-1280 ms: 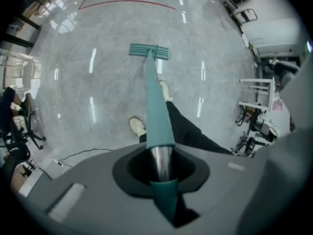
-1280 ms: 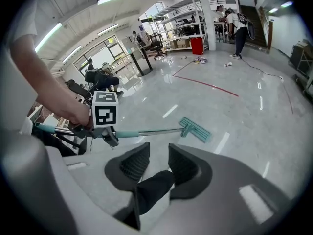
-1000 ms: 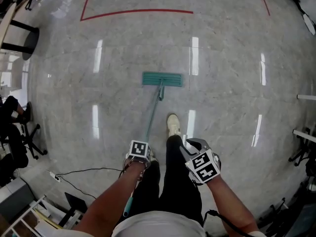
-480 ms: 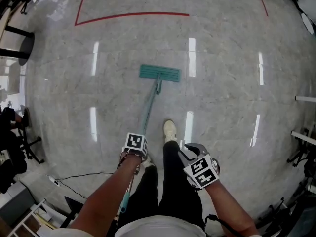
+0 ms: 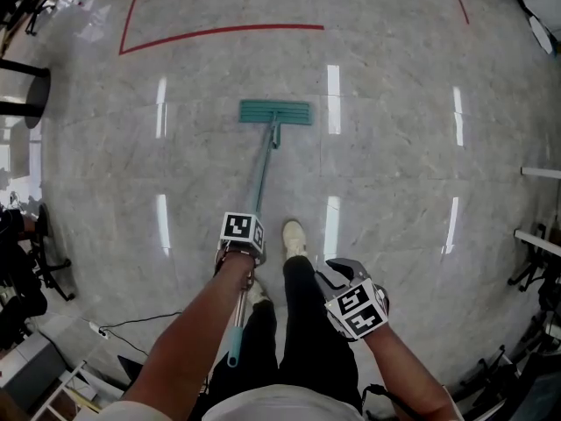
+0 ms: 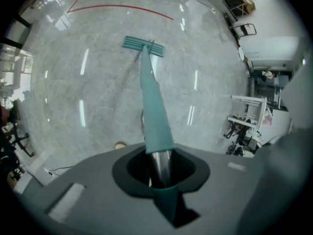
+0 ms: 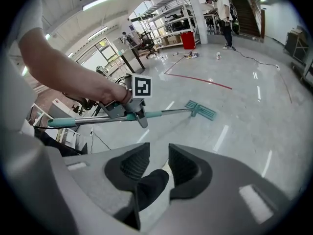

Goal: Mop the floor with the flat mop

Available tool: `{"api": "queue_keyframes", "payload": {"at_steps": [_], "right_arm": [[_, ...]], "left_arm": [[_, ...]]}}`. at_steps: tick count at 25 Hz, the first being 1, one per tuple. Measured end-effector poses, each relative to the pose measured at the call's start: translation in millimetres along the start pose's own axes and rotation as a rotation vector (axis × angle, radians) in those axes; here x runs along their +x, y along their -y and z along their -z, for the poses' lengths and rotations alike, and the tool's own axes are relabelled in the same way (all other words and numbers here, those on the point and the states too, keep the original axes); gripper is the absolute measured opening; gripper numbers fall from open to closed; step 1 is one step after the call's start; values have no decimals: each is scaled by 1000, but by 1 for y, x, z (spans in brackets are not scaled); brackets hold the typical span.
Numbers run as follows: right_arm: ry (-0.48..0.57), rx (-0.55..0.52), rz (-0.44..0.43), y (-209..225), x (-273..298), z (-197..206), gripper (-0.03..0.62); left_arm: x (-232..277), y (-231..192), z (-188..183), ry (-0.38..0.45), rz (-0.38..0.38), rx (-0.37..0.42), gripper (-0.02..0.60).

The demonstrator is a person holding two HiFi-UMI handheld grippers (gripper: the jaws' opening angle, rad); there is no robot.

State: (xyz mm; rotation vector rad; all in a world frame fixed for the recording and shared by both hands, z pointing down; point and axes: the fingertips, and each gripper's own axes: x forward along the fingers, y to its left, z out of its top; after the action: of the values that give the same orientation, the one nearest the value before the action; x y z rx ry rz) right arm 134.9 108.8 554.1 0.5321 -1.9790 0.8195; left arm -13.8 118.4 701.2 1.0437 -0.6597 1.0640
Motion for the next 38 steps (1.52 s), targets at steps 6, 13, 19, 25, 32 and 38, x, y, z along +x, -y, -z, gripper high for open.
{"api": "queue_keyframes", "payload": {"at_steps": [6,13,19,25,32,38], "right_arm": [[13,20,-2,14,-2,-8,123],[12,28,7,31,-6,-9,123],[7,6,3,30,-4,-8,123],[17,-36,1,15,0,-17,123],[35,-92,-13,-18,9,-28,123],[40,-152,-36,-59,21,-31,123]], "left_arm": [[-8,12,-38,19,29,-23,75],[-20,19,-81,39,31,-29,75],[-25,14,-83,60,6,-23,74],[-26,10,-37,81,34,-30,74],[-37,-31,47,74,3,20,74],[-40,-83,137,48,-42,33,74]]}}
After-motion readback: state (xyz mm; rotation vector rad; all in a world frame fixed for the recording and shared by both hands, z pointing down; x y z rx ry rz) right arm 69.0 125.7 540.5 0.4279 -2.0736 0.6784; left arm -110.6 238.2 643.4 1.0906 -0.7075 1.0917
